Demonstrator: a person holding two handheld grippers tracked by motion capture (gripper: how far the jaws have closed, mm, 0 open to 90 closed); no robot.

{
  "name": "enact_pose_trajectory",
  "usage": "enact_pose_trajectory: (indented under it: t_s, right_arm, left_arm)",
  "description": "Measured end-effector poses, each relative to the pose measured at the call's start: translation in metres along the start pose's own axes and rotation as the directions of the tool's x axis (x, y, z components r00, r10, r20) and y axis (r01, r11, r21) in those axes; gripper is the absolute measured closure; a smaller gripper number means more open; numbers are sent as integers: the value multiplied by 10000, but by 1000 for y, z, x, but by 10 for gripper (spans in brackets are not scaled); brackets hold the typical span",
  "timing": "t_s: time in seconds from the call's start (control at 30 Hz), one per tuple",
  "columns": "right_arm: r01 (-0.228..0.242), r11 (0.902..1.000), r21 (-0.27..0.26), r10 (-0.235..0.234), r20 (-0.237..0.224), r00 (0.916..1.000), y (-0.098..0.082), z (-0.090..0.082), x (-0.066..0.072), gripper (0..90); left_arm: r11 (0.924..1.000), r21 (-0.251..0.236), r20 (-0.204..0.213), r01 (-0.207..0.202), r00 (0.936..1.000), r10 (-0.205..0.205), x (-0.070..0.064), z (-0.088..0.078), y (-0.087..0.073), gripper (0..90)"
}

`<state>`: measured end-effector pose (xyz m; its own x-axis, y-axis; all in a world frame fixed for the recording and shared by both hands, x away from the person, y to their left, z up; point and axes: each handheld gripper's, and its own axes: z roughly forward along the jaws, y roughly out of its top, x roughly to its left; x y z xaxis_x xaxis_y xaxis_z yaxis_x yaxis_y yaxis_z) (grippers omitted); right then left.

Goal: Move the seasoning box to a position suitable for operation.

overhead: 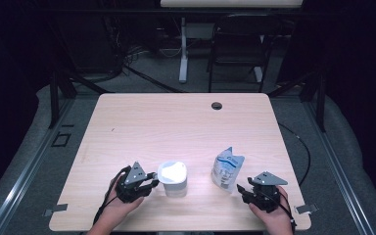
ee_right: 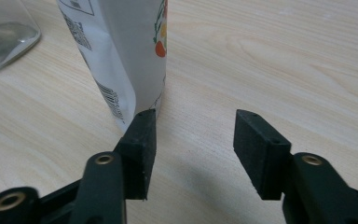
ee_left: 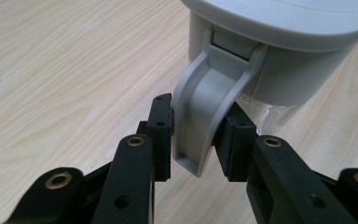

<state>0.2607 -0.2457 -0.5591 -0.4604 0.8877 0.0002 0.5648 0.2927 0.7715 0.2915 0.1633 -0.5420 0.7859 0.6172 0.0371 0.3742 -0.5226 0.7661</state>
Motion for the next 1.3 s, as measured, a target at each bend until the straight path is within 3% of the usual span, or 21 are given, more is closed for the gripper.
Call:
enact_pose_trajectory:
  t_s: [0.33,0.43,0.6,0.8,0.97,1.03,1.13,1.23,1.3]
  right_arm:
    - [316,9993,177,-317,50,9995,2,-4,2,625]
    - [433,9988,229,-435,83,9990,3,-7,3,701]
    - [666,9969,409,-667,31,9978,7,-15,6,900]
    - [764,9961,433,-763,-47,9971,9,-25,11,900]
    - [633,9973,363,-616,-470,9970,8,-35,15,900]
    - [744,9968,291,-717,-842,9939,9,-37,18,900]
    - [1156,9932,140,-1123,-1473,9827,12,-39,28,875]
    - [1195,9928,-50,-1186,-1712,9781,15,-35,36,832]
    - [1246,9922,90,-1210,-1812,9760,17,-29,42,795]
  left_arm:
    - [9994,-61,436,-337,9985,339,-9,2,2,696]
    - [9999,-114,519,-107,9986,113,-7,2,1,691]
    - [9998,-96,488,178,9987,-173,-5,-5,2,635]
    - [9958,-449,957,793,9926,-748,2,-20,-5,580]
    - [9876,-1018,1219,1195,9868,-1069,8,-34,-5,568]
    - [9828,-1152,1144,1440,9848,-1309,11,-39,-4,562]
    - [9759,-1268,862,1776,9821,-1675,15,-42,-4,555]
    - [9703,-1287,657,2046,9781,-1975,17,-42,-4,554]
    - [9665,-1333,524,2192,9754,-2140,19,-41,-4,554]
